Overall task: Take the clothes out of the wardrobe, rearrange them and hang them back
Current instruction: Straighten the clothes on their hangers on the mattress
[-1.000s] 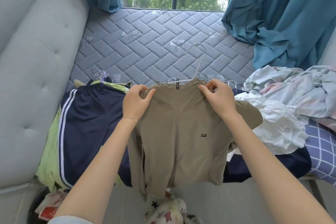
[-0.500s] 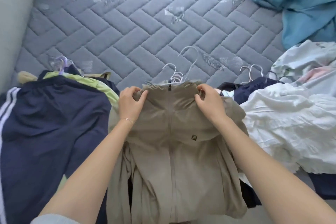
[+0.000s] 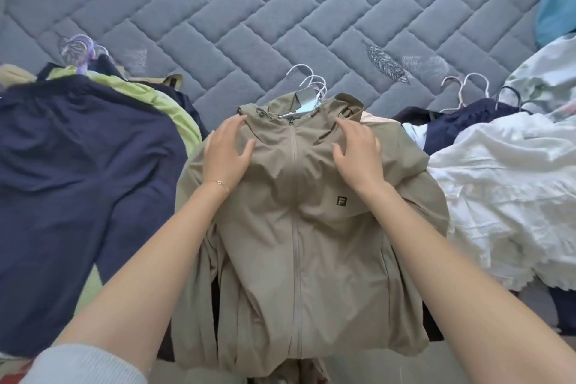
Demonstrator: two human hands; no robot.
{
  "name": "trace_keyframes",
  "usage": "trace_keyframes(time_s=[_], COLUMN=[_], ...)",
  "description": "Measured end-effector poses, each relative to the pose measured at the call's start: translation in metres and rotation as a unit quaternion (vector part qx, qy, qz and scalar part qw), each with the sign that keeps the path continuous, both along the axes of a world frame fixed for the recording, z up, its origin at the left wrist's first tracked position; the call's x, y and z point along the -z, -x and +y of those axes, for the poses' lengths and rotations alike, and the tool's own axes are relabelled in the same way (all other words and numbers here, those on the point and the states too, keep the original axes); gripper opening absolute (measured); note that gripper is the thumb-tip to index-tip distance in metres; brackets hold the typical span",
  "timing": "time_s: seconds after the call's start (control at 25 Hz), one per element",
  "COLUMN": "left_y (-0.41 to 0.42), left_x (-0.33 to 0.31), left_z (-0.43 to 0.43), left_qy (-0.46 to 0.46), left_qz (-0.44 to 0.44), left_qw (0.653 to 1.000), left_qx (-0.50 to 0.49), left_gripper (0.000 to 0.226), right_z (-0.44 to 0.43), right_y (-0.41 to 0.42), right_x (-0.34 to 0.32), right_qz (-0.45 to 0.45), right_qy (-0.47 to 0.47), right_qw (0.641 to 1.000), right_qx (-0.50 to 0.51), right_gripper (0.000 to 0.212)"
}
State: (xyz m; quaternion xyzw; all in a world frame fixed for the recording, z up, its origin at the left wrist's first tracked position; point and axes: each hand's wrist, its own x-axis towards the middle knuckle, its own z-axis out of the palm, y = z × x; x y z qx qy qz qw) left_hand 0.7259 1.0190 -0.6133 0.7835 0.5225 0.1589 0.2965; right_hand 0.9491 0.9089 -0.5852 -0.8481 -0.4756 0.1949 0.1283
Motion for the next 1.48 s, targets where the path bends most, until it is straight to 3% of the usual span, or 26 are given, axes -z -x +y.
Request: trace_keyframes(time_s=[0.24, 0.44, 0.68, 1.0, 1.28, 1.48], left_y=[0.045, 0.105, 0.208, 0.346, 0.445, 0.474], left_x=[-0.112, -0.199, -0.251, -0.262, -0.24, -0.211], left_z=[-0.045, -0.087, -0.117, -0.065, 0.002, 0.038], left_qy=[-0.067, -0.072, -0.083, -0.078, -0.036, -0.017], left_qz=[0.053, 0.066, 0.091, 0.065, 0.056, 0.06], left_qw=[0.995, 0.995, 0.989, 0.986, 0.994, 0.996], left_qx=[0.044, -0.012, -0.086, -0.13, -0.083, -0.06], left_gripper=[0.051, 0.048, 0.048, 0.048, 0.05, 0.051], right_z=[-0.022, -0.044, -0.054, -0.008, 0.038, 0.067], right_y=[0.048, 0.089, 0.185, 0.334, 0.446, 0.475], right_x=[-0.104, -0.194, -0.253, -0.254, -0.244, -0.228], right_qz=[0.031, 0.066, 0.084, 0.106, 0.128, 0.126], right_qy=[-0.039, -0.066, -0.075, -0.1, -0.071, -0.055], right_qw=[0.998, 0.991, 0.978, 0.973, 0.987, 0.99], right_qx=[-0.042, -0.095, -0.174, -0.181, -0.072, -0.039], right_gripper=[0.053, 0.049, 0.049, 0.048, 0.048, 0.049])
